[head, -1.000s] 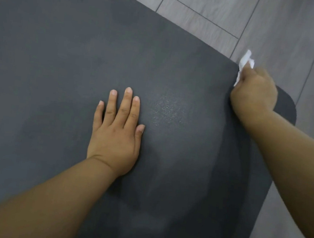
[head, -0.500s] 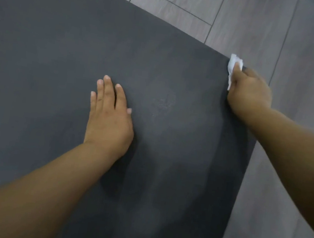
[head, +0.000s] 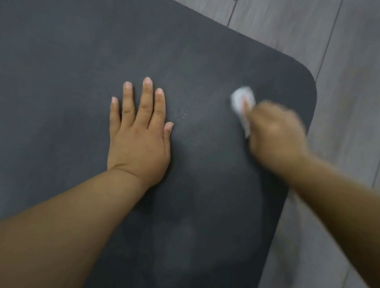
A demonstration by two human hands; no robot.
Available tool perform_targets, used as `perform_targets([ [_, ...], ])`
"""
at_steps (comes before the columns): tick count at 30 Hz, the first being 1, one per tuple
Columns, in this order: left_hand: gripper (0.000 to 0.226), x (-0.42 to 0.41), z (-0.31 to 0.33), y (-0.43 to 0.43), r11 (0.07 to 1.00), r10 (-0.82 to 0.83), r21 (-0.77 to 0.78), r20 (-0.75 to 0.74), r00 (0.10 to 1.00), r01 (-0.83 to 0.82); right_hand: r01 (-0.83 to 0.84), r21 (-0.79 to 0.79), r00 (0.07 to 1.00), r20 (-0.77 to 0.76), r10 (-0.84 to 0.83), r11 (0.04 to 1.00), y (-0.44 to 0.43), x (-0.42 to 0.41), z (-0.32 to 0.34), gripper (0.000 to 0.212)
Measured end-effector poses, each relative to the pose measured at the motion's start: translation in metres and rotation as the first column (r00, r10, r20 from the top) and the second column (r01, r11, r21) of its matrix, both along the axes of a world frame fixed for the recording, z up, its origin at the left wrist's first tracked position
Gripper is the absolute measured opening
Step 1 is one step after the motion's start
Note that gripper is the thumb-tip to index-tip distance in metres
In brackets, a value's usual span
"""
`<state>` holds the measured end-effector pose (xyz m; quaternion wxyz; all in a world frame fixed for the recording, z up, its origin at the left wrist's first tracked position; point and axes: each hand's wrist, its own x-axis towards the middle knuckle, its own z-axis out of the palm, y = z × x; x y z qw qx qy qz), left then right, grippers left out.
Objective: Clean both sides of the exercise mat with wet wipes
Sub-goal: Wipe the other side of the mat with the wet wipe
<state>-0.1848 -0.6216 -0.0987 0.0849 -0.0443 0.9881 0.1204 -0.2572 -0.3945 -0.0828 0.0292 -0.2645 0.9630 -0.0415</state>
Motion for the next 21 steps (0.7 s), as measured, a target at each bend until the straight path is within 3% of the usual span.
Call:
perform_targets([
  [3,0.062,0.0,-0.002,0.0,1.0,-0.001,-0.008,-0.023,1.0,0.001,0.416,0.133,0.909,-0.053,-0.413,0.9,0.032,-0.055,0.008,0.047],
  [5,0.062,0.0,-0.002,0.0,1.0,0.0,-0.008,-0.028,1.0,0.0,0.48,0.105,0.876,0.001,-0.483,0.871,0.027,-0.055,0.004,0.05],
  [7,0.063,0.0,-0.002,0.001,1.0,0.0,-0.012,-0.02,1.0,0.0,0.347,0.002,0.938,-0.016,-0.347,0.938,0.004,-0.027,-0.004,0.045],
  [9,0.063,0.0,-0.002,0.001,1.0,0.001,-0.017,-0.018,1.0,-0.001,0.091,-0.137,0.996,0.006,-0.091,0.986,-0.02,0.016,-0.007,0.042],
  [11,0.061,0.0,-0.001,0.001,1.0,0.0,-0.02,-0.014,1.0,0.0,-0.122,-0.125,0.992,0.009,0.124,0.985,-0.025,0.042,-0.006,0.043],
  [13,0.057,0.0,-0.001,0.0,1.0,0.0,-0.015,0.003,1.0,0.0,-0.206,-0.045,0.979,-0.019,0.205,0.978,-0.022,0.029,-0.004,0.045],
  [15,0.057,0.0,0.001,0.0,1.0,0.002,-0.02,0.013,1.0,-0.002,-0.104,0.068,0.992,-0.06,0.108,0.992,-0.022,-0.003,-0.002,0.048],
  [17,0.056,-0.001,0.003,-0.001,1.0,-0.006,-0.018,0.023,1.0,0.006,0.188,0.154,0.982,-0.065,-0.18,0.97,-0.024,-0.047,0.005,0.053],
  [19,0.057,-0.001,0.003,-0.003,1.0,-0.017,-0.02,0.049,0.999,0.018,0.395,0.176,0.914,0.023,-0.405,0.902,-0.031,-0.071,0.01,0.055],
  [21,0.058,-0.002,0.005,-0.005,0.999,-0.026,-0.024,0.074,0.997,0.028,0.34,0.135,0.936,0.043,-0.348,0.931,-0.046,-0.062,0.007,0.052],
])
